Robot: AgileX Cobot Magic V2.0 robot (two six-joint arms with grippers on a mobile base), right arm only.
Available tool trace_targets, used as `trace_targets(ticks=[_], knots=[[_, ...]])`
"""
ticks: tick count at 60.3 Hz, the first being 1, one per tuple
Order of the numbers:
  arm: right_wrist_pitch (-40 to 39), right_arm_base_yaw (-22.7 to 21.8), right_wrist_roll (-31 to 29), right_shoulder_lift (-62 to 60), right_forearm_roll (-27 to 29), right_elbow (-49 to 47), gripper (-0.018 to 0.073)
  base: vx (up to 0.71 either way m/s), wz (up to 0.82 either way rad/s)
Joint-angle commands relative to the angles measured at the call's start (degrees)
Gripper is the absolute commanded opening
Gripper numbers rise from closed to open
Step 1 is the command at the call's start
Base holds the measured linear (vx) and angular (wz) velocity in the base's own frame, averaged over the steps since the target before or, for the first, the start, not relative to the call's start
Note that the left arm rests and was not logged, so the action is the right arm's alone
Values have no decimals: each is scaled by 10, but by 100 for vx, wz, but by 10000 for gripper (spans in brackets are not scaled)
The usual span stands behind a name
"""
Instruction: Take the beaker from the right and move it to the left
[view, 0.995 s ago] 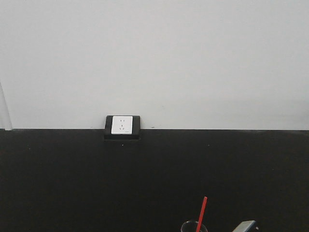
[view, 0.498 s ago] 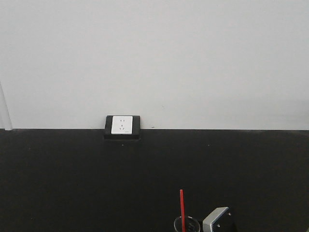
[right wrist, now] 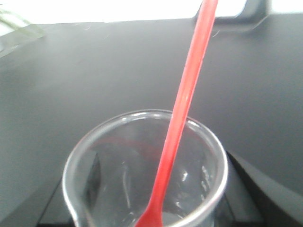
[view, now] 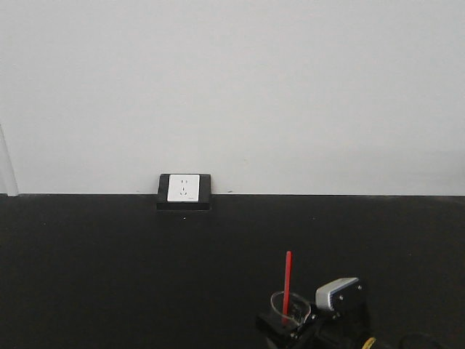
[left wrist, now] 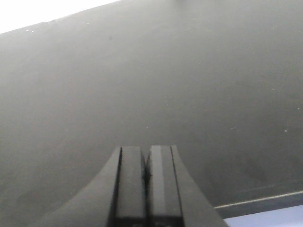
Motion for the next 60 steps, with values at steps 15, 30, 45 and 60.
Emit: trace_targets(ticks=[15,30,45,60], knots=[[274,0,161,-290,-86,-10,-3,0,0],[445,4,370,-476,-260,-8,-3,0,0],[540,61,436,-579,-325,-2,-3,0,0],[560,96,436,-596,-323,42,-3,0,0]])
